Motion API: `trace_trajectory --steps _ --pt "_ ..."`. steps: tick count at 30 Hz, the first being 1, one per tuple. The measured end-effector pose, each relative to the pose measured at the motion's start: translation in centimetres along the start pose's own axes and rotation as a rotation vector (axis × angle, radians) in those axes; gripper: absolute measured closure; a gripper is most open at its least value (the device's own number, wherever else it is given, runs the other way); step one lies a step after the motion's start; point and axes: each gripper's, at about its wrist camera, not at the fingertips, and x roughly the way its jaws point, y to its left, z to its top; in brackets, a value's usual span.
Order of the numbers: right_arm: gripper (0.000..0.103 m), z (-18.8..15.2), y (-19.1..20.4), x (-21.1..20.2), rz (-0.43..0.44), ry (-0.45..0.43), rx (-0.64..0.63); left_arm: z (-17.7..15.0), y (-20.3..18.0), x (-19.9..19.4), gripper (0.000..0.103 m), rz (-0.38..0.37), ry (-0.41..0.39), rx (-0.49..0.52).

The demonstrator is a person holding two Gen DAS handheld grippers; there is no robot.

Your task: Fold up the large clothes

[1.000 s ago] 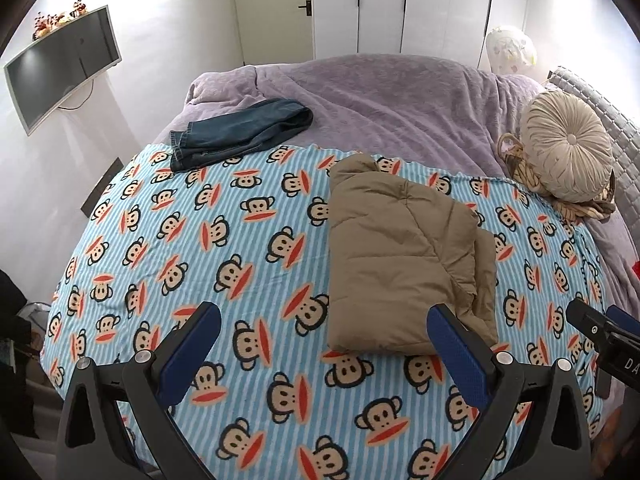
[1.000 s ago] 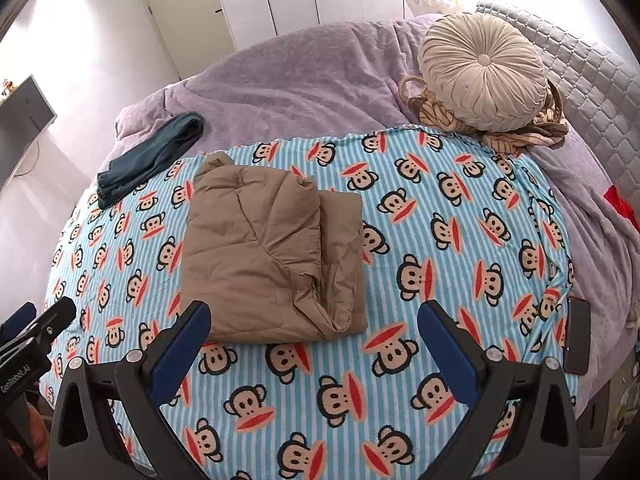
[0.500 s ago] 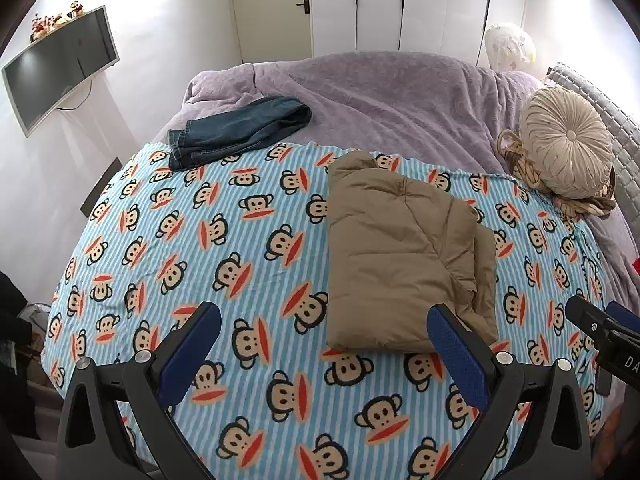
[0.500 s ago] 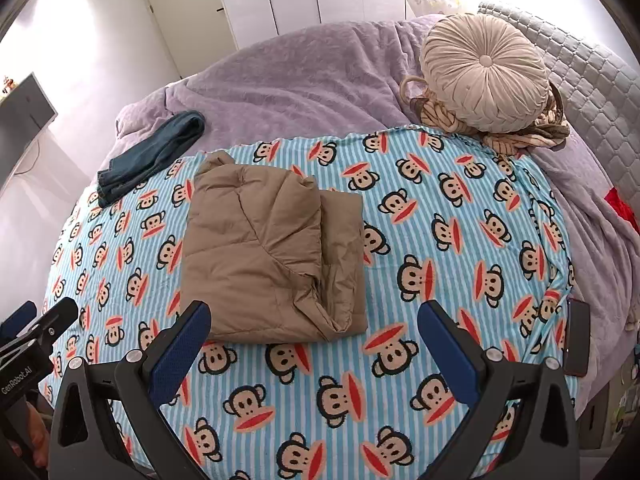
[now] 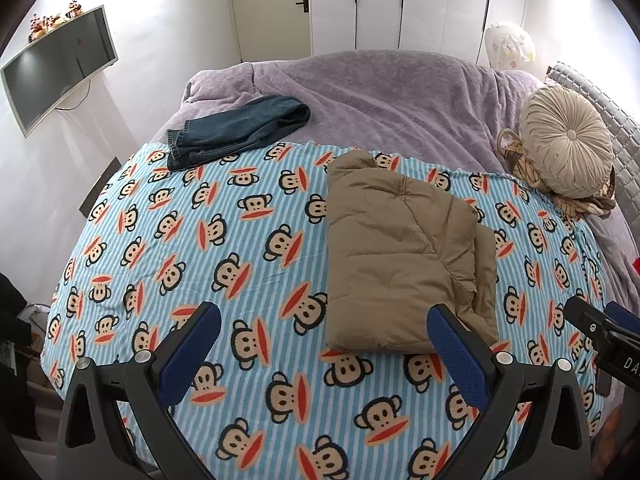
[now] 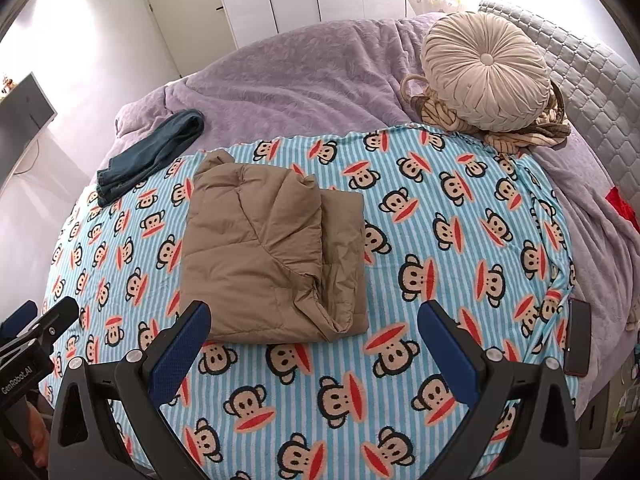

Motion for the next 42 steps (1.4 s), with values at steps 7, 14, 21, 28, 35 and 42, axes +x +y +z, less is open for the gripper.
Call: trace_trajectory --steps 7,14,21,28,35,42 --pt "0.000 0.04 0.02 0.05 0.002 0.000 0.000 0.05 0.00 0.05 0.000 -0.001 0.001 0.001" --pt "0.000 0.02 0.01 0.06 0.001 0.000 -0.001 0.11 -0.04 0.20 0.000 -0.001 0.001 0.002" --pt "0.000 0.08 0.06 0.10 0.001 0.000 -0.001 0.10 -0.05 0.15 0.000 0.000 0.001 0.002" --pt "0.000 0.11 0.04 0.11 0.001 0.000 -0.002 0.10 -0.03 0.15 0.000 -0.002 0.002 0.002" --pt "0.000 0.08 0.09 0.06 0.000 0.000 0.000 0.07 -0.06 0.09 0.000 -0.003 0.000 -0.002" --pt "0.000 0.15 0.13 0.18 0.001 0.002 -0.001 0.17 0.02 0.54 0.000 -0.009 0.000 0.001"
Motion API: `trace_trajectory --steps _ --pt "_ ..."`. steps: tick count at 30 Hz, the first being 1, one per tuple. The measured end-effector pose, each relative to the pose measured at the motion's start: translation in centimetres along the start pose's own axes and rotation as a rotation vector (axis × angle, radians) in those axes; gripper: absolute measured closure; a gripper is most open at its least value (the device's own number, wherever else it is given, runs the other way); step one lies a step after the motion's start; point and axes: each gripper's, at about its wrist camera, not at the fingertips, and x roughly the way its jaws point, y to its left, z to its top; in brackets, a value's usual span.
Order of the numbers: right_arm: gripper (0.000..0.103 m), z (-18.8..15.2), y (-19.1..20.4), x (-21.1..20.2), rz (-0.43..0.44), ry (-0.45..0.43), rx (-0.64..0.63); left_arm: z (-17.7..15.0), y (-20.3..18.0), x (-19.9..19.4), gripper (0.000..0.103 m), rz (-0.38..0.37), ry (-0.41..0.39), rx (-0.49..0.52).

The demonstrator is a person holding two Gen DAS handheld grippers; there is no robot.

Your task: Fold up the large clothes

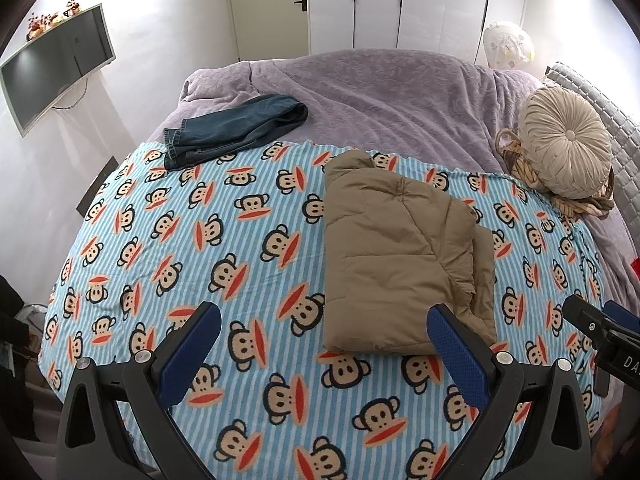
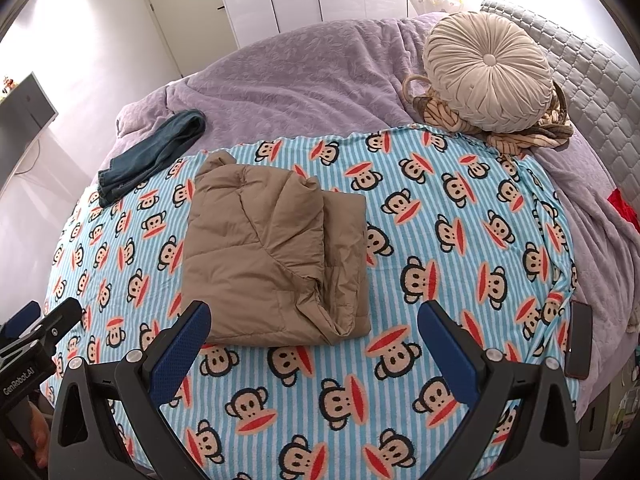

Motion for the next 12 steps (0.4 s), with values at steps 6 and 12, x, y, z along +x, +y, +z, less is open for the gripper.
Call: trace_trajectory --steps 6,12 --pt "0.000 -0.03 0.06 0.03 0.002 0.001 0.001 -0.14 0.06 -0.24 0.000 0.003 -0.017 -0.004" --pt "0.000 -0.04 0.10 0.07 0.001 0.002 0.001 -0.09 -0.13 -0.40 0.000 -0.009 -0.023 0.018"
